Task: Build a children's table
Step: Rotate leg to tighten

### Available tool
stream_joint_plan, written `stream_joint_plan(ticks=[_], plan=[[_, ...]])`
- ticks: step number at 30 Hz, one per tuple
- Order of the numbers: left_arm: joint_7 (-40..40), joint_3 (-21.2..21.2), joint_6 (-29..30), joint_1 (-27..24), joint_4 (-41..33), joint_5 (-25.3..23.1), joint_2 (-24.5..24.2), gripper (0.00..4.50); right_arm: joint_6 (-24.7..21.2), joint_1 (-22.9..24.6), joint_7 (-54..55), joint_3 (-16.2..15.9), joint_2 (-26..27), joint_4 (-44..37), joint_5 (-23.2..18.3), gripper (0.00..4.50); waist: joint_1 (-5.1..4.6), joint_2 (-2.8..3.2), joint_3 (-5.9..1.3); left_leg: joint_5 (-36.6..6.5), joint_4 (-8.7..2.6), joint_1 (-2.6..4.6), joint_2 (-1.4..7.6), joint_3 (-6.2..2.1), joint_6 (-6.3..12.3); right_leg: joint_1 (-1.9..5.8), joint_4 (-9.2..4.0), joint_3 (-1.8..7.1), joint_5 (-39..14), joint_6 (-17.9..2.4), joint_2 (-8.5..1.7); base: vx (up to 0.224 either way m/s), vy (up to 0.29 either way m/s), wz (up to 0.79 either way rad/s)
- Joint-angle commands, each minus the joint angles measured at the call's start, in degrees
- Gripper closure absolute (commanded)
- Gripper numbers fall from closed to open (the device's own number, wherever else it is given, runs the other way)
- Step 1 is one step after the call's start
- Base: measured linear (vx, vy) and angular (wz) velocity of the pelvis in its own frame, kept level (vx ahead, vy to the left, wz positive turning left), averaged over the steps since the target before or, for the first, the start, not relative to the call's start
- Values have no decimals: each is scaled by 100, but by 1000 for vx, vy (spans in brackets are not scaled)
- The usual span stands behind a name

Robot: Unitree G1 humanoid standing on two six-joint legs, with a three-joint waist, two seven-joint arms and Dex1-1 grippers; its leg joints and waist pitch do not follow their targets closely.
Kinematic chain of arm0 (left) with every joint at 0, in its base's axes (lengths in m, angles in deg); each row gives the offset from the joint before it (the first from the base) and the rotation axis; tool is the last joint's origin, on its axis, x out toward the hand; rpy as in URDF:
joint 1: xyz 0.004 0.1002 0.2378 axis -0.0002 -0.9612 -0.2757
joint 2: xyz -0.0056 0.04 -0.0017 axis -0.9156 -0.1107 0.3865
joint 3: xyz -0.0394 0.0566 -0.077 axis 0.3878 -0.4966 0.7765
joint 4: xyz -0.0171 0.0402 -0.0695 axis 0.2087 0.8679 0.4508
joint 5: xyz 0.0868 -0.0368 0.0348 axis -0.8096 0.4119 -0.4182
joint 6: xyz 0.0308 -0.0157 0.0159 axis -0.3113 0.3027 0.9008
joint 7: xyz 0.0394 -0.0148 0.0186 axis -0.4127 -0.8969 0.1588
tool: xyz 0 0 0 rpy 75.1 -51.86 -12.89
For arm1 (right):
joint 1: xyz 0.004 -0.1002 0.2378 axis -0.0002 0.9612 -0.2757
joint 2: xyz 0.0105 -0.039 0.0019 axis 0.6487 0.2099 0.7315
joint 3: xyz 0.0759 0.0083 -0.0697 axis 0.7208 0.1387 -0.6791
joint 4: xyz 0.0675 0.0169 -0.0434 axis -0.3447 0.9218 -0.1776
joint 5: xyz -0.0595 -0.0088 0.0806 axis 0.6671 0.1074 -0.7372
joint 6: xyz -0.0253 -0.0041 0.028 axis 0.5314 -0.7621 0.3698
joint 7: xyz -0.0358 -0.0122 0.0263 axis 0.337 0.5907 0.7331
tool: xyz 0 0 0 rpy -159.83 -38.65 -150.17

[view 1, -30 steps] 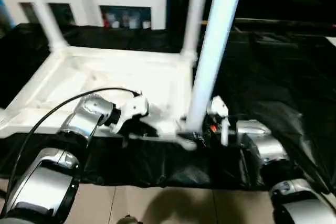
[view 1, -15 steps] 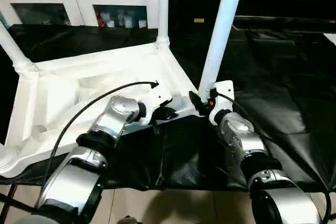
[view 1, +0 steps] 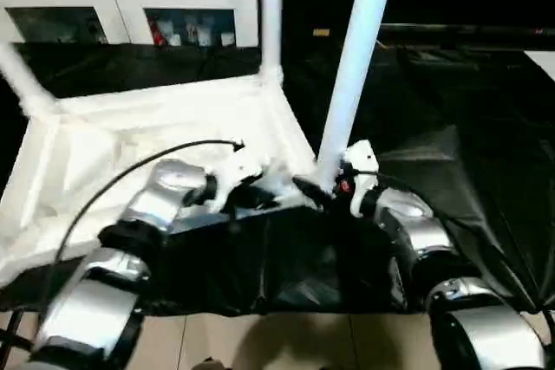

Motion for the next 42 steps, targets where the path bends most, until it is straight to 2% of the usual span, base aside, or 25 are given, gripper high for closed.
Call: stream_joint_plan(ticks=[1,5,6,7,8,9,14,19,21,23,26,27,28,30,31,32,33,34,35,36,37,38,41,42], plan=[[-302,-169,-145,-8,-162,51,19,450,-253,98,-945,-451,40,-389,-110,69,41,2,-380,-992,-337,-11,274,-62,589,373,-382,363,-1173,-1240,-427,0,0,0],[-632,-176,-199,5,-165,131,-172,450,-571,287,-1893,-799,-226,-771,-172,69,96,-2,-372,-1119,-345,33,283,-56,505,339,-406,373,-1405,-1189,-429,0,0,0],[-640,-177,-202,5,-166,132,-176,450,-578,292,-1910,-806,-231,-779,-172,69,103,-5,-378,-1123,-342,31,284,-54,484,338,-399,379,-1408,-1188,-440,0,0,0],[-926,-198,-263,-18,-201,169,-284,450,-731,405,-2409,-1005,-361,-999,-129,69,124,-13,-371,-1140,-358,35,288,-62,441,340,-416,376,-1529,-1149,-440,0,0,0],[-926,-198,-263,-18,-201,169,-284,450,-731,405,-2409,-1005,-361,-999,-129,69,135,-14,-378,-1138,-350,35,289,-62,433,336,-407,379,-1529,-1130,-444,0,0,0],[-1060,-216,-269,-47,-255,176,-331,450,-838,472,-2621,-1085,-404,-1140,-111,84,140,-17,-383,-1086,-354,30,293,-65,427,339,-395,382,-1475,-1139,-450,0,0,0],[-1238,-252,-261,-123,-364,190,-396,450,-1051,581,-2752,-1136,-401,-1388,-203,122,210,-10,-384,-1023,-358,39,300,-65,377,325,-395,386,-1455,-1107,-458,0,0,0],[-1347,-278,-249,-191,-449,199,-451,450,-1297,736,-2896,-1226,-465,-1737,-268,153,227,0,-390,-1046,-364,43,297,-70,313,325,-398,384,-1471,-1067,-454,0,0,0],[-1354,-275,-245,-195,-454,197,-453,450,-1315,753,-2901,-1224,-468,-1768,-267,153,232,-6,-384,-1059,-363,39,288,-65,296,324,-409,384,-1537,-1036,-456,0,0,0],[-1268,-242,-216,-179,-420,193,-427,450,-1351,804,-2715,-1119,-428,-1828,-286,178,241,-12,-387,-1035,-363,34,285,-68,293,330,-411,383,-1557,-1001,-455,0,0,0],[-1009,-181,-155,-113,-310,171,-345,450,-1307,766,-2264,-891,-297,-1715,-328,180,239,-12,-377,-1060,-368,28,282,-72,249,326,-425,379,-1676,-965,-464,0,0,0],[-487,-127,-91,5,-131,60,-215,450,-1094,618,-1366,-630,-136,-1390,-228,180,218,-13,-371,-1103,-377,33,281,-72,203,311,-443,381,-1812,-914,-467,0,0,0],[-333,-112,-63,37,-86,28,-177,450,-1035,581,-1114,-563,-96,-1309,-202,183,194,-7,-349,-1289,-394,58,275,-95,106,303,-483,367,-2158,-855,-475,0,0,0],[-75,-79,-9,90,-15,-11,-102,450,-947,522,-714,-444,-30,-1177,-177,187,172,-16,-353,-1352,-393,72,257,-101,25,305,-519,367,-2449,-755,-496,0,0,0],[254,-29,79,169,60,-27,41,450,-852,402,39,-245,72,-929,-146,187,142,-14,-349,-1321,-399,54,258,-104,10,299,-517,370,-2435,-730,-483,0,0,0],[823,41,237,305,189,-49,343,450,-717,232,1296,92,250,-561,-121,187,130,-32,-355,-1295,-403,60,264,-110,-14,301,-520,372,-2408,-723,-490,0,0,0],[985,58,285,345,230,-54,442,450,-670,183,1694,186,302,-451,-104,187,98,-28,-378,-1183,-395,83,258,-106,-97,278,-485,383,-2188,-790,-480,0,0,0],[1211,60,317,383,265,-89,569,450,-663,140,2084,256,355,-333,-77,188,62,-26,-390,-1099,-387,62,249,-105,-95,297,-454,382,-1912,-866,-466,0,0,0],[1332,60,332,402,283,-111,635,450,-663,117,2289,289,383,-268,-58,188,55,-29,-392,-1072,-378,50,237,-94,-51,308,-452,383,-1788,-900,-459,0,0,0],[1480,58,373,426,299,-123,759,450,-625,92,2563,312,437,-183,-21,188,55,-14,-419,-889,-355,23,227,-85,59,340,-399,389,-1385,-992,-455,0,0,0],[1703,65,428,461,331,-127,930,450,-560,54,2920,334,523,-55,43,188,52,-7,-426,-723,-336,16,225,-71,141,338,-373,396,-1051,-1062,-448,0,0,0],[1855,61,459,488,369,-129,1081,450,-424,7,3215,337,619,81,125,188,53,-21,-436,-598,-322,11,205,-62,225,352,-349,385,-794,-1130,-429,0,0,0],[1902,42,458,499,392,-138,1154,450,-298,-29,3362,330,681,172,181,188,67,-29,-433,-547,-313,-8,189,-52,381,372,-345,377,-687,-1172,-430,0,0,0],[1845,1,425,491,383,-156,1187,450,-96,-37,3203,236,734,216,257,188,67,10,-430,-606,-315,-1,203,-54,407,363,-360,375,-741,-1168,-440,0,0,0]])
